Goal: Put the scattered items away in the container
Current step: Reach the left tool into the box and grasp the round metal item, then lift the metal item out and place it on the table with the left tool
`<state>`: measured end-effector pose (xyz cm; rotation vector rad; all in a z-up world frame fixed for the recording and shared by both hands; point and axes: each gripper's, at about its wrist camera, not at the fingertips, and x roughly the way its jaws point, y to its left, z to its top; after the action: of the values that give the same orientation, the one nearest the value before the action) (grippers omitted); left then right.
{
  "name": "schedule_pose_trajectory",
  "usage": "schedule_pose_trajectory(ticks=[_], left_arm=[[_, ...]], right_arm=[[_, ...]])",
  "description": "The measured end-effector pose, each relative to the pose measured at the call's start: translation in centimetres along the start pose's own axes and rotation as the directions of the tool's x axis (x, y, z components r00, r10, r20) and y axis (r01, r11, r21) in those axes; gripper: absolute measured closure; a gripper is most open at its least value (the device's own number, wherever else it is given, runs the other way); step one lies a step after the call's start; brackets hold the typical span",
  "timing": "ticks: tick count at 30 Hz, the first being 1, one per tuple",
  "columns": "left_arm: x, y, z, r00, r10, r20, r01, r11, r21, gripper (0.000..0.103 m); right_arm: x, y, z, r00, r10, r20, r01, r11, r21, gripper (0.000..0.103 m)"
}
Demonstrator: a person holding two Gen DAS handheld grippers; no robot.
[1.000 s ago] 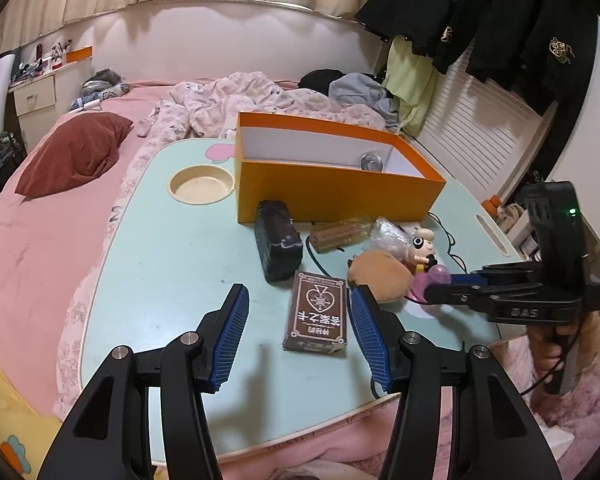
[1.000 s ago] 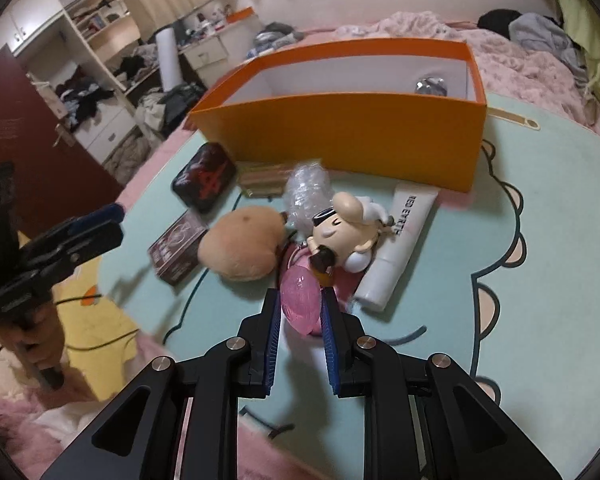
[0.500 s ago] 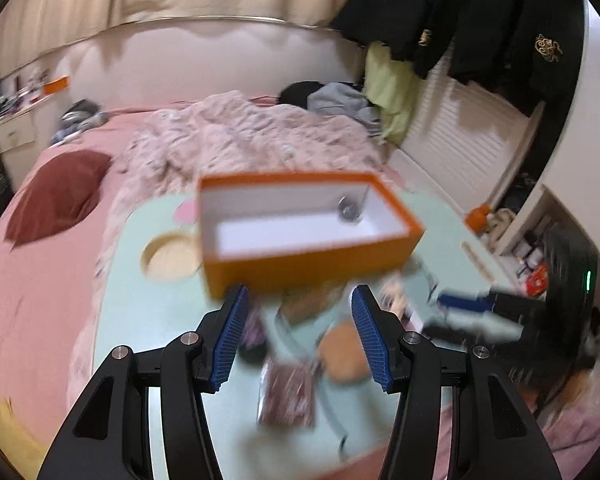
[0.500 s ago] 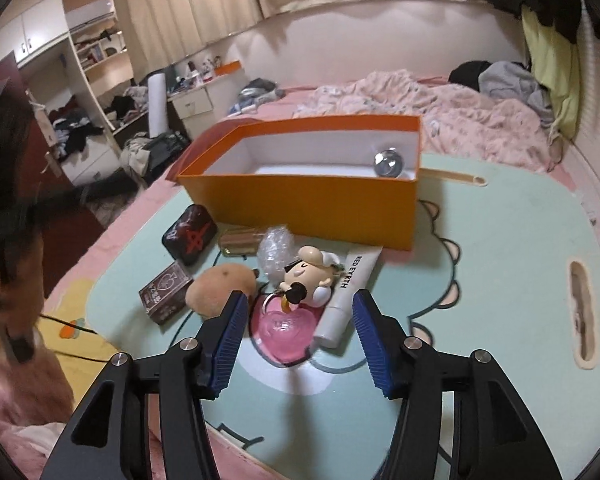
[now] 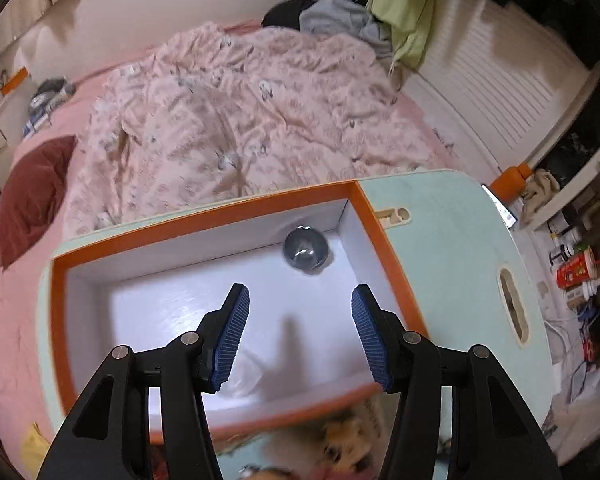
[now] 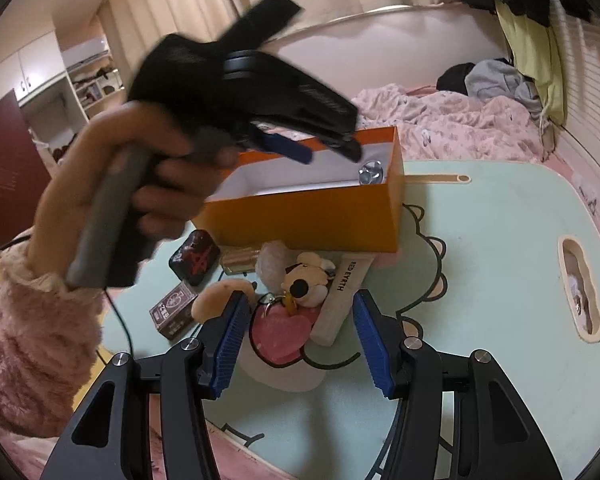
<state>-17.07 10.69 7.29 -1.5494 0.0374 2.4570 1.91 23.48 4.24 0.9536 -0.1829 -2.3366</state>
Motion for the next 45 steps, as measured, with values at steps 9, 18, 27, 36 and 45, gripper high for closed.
schedule_pose_trajectory(ticks=[9, 18, 27, 36, 45], left_arm=[[3.6, -0.6, 0.7, 0.997, 0.041, -0.068, -0.04, 0.999, 0.007, 0.049], [4.7, -0.5, 1.9, 0.997, 0.026, -0.078, -0.028, 0.999, -0.025, 0.049], [5.6, 0.5, 3.3, 0.997, 0.037, -0.062, -0.042, 0.996, -0.073, 0.049], [5.9, 0.9, 2.5, 0.993, 0.084, -0.085, -0.088, 0.995, -0.047, 0.086], [5.9, 0.4, 2.6, 0.995, 0.07, -0.065, -0.074, 0.995, -0.07, 0.078]], right_arm=[[0.1, -0.8, -0.7, 1.0, -0.005, -0.018, 0.005, 1.0, 0.005, 0.049], [-1.4, -2.7, -0.5, 1.0, -0.001, 0.011, 0.001, 0.998, 0.06, 0.049], [-1.4, -2.7, -0.6, 1.0, 0.024, 0.007, -0.025, 0.998, 0.066, 0.048], [-1.3, -2.8, -0.7, 0.999, 0.039, -0.004, -0.039, 0.997, 0.074, 0.048], [-1.0, -2.8, -0.7, 0.999, 0.047, -0.013, -0.045, 0.996, 0.076, 0.047]])
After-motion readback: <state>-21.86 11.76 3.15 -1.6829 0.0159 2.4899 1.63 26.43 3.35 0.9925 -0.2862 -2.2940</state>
